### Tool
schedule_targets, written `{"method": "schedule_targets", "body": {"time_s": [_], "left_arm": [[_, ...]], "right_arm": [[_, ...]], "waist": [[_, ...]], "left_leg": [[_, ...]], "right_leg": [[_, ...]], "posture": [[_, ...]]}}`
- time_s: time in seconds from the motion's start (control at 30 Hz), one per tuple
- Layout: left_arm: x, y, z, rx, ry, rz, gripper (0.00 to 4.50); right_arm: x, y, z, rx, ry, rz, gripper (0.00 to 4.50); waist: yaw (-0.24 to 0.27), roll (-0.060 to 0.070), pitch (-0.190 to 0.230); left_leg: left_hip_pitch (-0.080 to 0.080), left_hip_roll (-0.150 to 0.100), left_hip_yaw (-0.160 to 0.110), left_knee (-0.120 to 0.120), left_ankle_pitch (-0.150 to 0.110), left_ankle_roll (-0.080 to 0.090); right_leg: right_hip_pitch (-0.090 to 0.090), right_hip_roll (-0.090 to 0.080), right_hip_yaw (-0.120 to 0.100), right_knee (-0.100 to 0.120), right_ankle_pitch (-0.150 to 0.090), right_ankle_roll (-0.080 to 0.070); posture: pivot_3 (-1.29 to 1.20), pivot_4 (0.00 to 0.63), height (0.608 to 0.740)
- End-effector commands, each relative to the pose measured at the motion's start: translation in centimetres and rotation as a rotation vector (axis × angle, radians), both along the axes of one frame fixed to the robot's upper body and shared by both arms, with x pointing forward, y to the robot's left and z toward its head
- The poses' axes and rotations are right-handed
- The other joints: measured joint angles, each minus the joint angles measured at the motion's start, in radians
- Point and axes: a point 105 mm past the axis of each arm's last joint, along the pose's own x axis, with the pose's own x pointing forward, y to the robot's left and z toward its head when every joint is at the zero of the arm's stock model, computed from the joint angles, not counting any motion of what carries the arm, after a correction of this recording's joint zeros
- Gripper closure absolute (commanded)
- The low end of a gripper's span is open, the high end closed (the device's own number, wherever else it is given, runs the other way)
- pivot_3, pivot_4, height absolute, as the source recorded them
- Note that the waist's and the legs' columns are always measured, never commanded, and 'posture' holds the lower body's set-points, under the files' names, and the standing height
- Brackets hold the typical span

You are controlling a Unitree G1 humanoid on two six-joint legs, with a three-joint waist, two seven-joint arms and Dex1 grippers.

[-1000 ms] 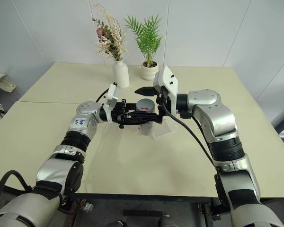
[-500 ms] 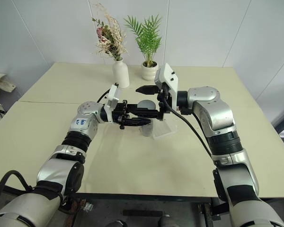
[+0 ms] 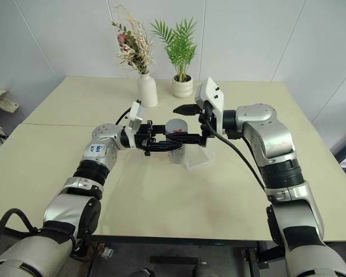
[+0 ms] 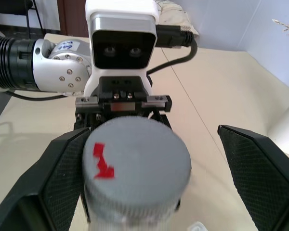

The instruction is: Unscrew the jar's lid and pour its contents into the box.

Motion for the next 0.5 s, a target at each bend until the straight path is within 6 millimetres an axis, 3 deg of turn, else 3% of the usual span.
{"method": "schedule_targets", "body": {"time_s": [0.03, 0.3, 0.5], "left_arm": [[-0.3, 0.4, 0.8, -0.027, -0.038, -0.003, 2.25], [-0.1, 0.9, 0.7, -0.026, -0.037, 0.025, 2.25], [0.3, 0.9, 0.9, -0.026, -0.038, 0.040, 2.25]], "right_arm": [[-0.4, -0.9, 1.3, 0.014, -0.051, -0.032, 0.10], [-0.7, -2.6, 1.6, 0.007, -0.068, -0.090, 0.10], [-2.3, -1.7, 1.7, 0.030, -0.048, -0.028, 0.10]], "waist": [[0.000, 0.000, 0.000], [0.003, 0.000, 0.000], [0.002, 0.000, 0.000]], "left_leg": [[0.000, 0.000, 0.000, 0.000, 0.000, 0.000], [0.000, 0.000, 0.000, 0.000, 0.000, 0.000], [0.000, 0.000, 0.000, 0.000, 0.000, 0.000]], "right_leg": [[0.000, 0.000, 0.000, 0.000, 0.000, 0.000], [0.000, 0.000, 0.000, 0.000, 0.000, 0.000], [0.000, 0.000, 0.000, 0.000, 0.000, 0.000]], "posture": [[0.00, 0.150, 0.740], [0.00, 0.150, 0.740], [0.00, 0.150, 0.740]]}}
